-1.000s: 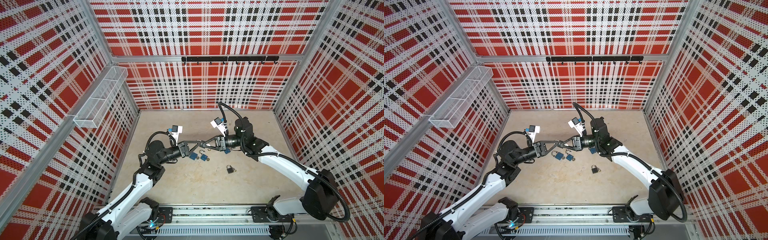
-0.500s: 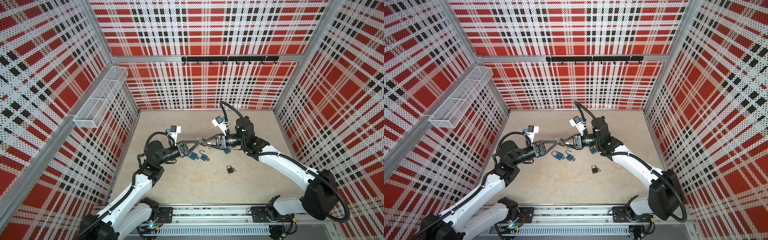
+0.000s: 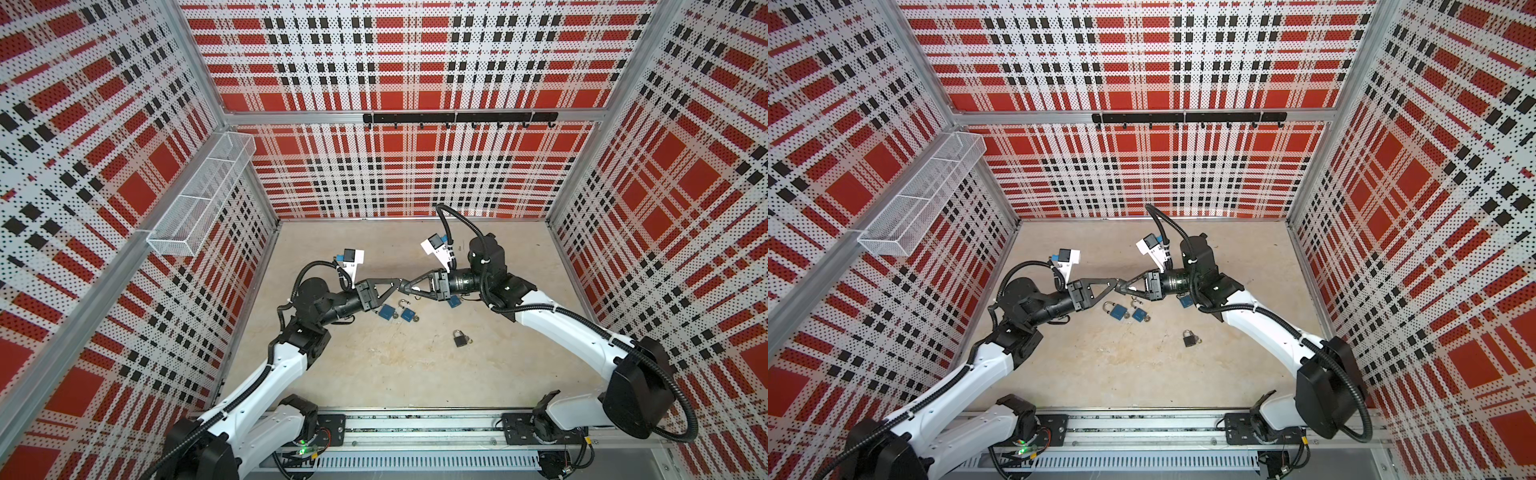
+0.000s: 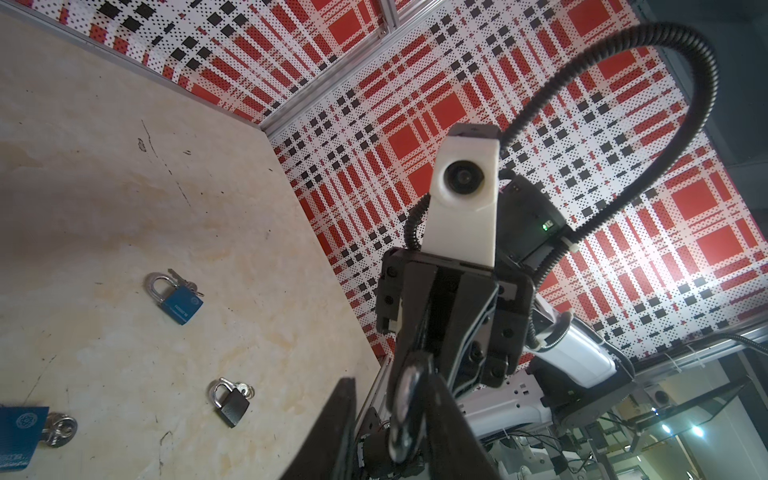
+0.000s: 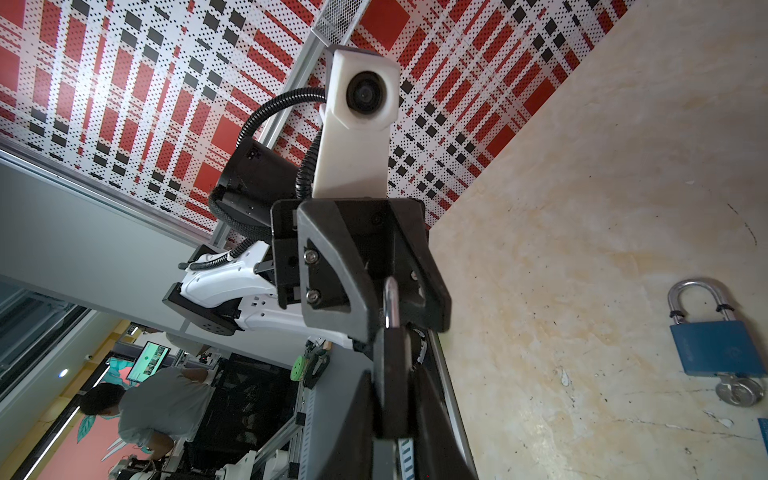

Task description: Lock with the key

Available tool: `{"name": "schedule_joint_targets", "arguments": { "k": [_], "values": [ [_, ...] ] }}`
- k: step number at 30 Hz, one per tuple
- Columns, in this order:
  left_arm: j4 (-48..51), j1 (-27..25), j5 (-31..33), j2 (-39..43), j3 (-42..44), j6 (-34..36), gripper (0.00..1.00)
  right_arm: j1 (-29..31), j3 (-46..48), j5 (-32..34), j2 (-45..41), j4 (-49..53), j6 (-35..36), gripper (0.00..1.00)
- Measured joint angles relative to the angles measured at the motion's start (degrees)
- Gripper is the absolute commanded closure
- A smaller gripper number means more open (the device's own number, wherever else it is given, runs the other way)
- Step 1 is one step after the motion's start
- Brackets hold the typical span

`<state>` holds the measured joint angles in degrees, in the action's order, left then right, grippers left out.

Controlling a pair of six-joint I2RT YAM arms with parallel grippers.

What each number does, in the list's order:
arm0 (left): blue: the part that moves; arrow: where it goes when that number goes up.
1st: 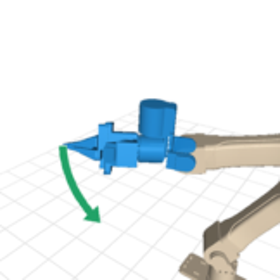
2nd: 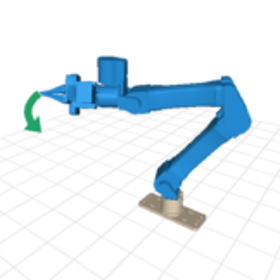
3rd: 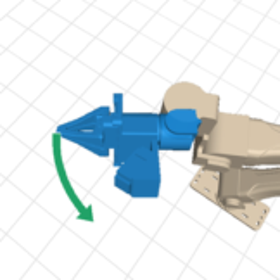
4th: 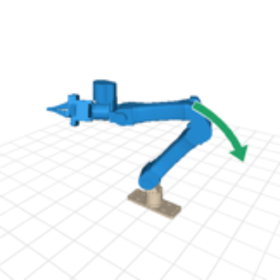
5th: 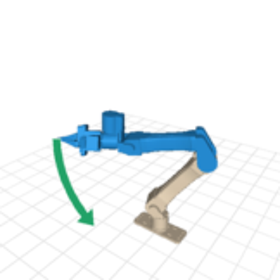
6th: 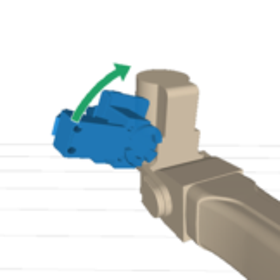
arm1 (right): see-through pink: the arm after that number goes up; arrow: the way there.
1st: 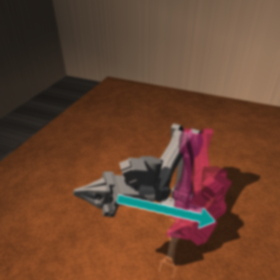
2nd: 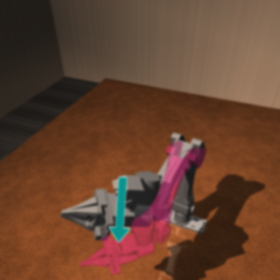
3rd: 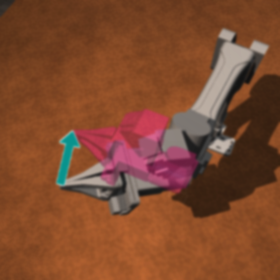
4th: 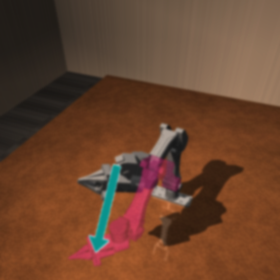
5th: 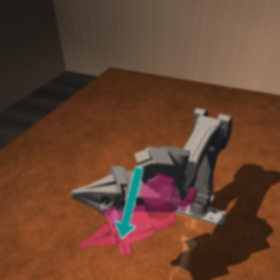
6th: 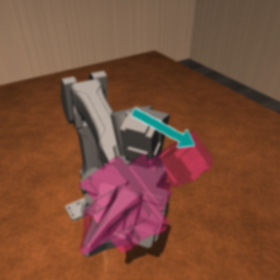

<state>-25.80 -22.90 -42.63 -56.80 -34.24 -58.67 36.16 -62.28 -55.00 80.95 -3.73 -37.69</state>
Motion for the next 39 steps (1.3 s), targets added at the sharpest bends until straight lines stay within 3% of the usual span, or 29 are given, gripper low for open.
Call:
{"name": "schedule_joint_targets", "arguments": {
  "k": [12, 28, 29, 33, 39],
  "values": [
    [-3.32, 0.02, -0.68, -1.01, 0.00, -0.50, 1.00, -0.02, -0.04, -0.44, 0.44, -0.07, -0.44, 1.00],
    [-4.24, -0.07, -0.85, -1.55, 0.00, -1.14, 1.00, -0.17, -0.09, -0.44, 0.55, -0.37, -0.94, 1.00],
    [-4.24, -0.07, -0.76, -1.51, 0.00, -1.14, 1.00, -0.17, -0.09, -0.44, 0.57, -0.42, -0.98, 0.90],
    [-4.31, -0.02, 0.00, -0.96, 0.00, -1.36, 1.00, -0.31, 0.39, -0.70, 0.81, -3.32, -2.64, 0.70],
    [-2.82, 0.55, 1.68, -0.59, 0.00, -1.53, 1.00, -4.15, 8.31, -3.50, 1.57, -23.93, -15.04, 0.70]
  ]
}}
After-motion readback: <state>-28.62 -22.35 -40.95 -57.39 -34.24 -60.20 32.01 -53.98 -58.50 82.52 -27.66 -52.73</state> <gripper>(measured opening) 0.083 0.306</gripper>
